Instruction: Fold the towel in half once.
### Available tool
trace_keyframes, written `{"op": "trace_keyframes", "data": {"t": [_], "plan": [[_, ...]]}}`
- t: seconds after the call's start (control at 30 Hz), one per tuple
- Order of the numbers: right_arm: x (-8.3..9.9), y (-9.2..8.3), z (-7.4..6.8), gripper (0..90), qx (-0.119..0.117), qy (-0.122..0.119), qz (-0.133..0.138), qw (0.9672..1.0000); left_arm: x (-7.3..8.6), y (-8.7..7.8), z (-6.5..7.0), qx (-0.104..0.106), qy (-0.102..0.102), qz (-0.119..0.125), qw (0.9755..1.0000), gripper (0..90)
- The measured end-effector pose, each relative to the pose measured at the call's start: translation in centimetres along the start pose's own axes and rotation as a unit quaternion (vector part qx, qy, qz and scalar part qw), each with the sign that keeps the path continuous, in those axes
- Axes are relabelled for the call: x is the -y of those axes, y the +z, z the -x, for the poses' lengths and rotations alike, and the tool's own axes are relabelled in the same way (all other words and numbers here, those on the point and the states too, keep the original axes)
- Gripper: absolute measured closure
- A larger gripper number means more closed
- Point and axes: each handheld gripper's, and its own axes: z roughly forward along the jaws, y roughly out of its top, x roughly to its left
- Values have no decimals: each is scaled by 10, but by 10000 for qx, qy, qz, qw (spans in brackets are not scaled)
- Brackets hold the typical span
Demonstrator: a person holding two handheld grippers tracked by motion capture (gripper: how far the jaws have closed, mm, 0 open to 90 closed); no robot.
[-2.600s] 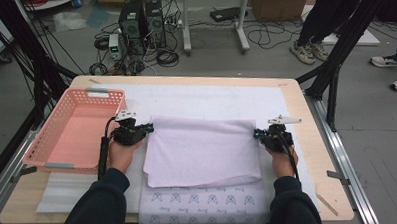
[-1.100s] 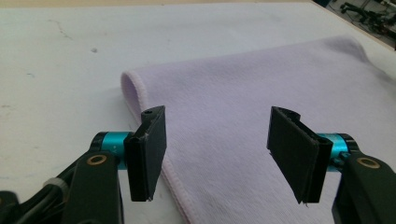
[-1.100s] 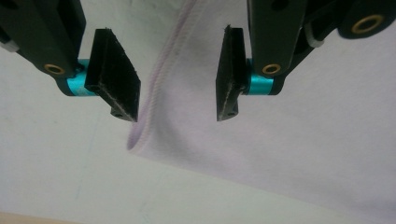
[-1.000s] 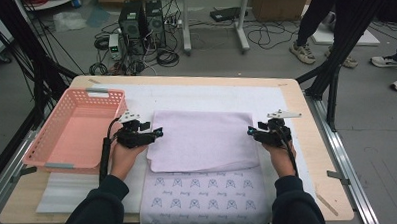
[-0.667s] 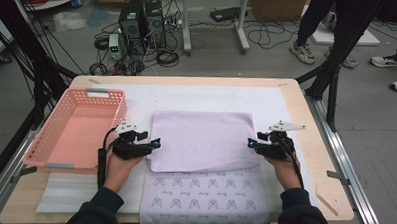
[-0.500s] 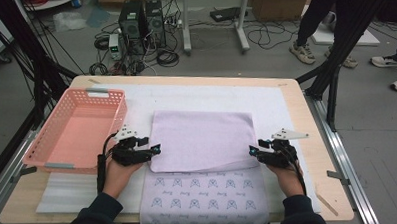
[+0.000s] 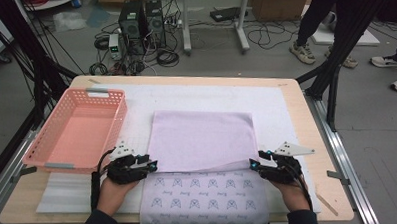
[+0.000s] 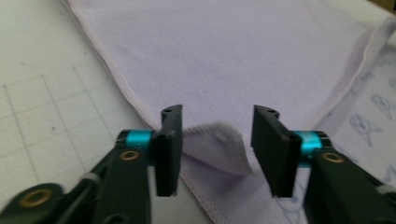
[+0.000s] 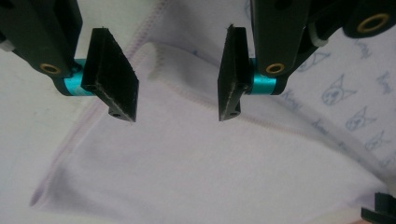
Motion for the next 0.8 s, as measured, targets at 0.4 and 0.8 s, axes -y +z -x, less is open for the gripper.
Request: {"op": "trace_keyframes", "data": {"t": [0.4,0.8], "plan": [[8,14,2,829,-69,-53,-345,9994,1,-2,6,-125,225,115,9996,870],[4,-12,-9,829,-267,-121,-52,9996,-1,-31,15,75,111,534,9985,870]]}}
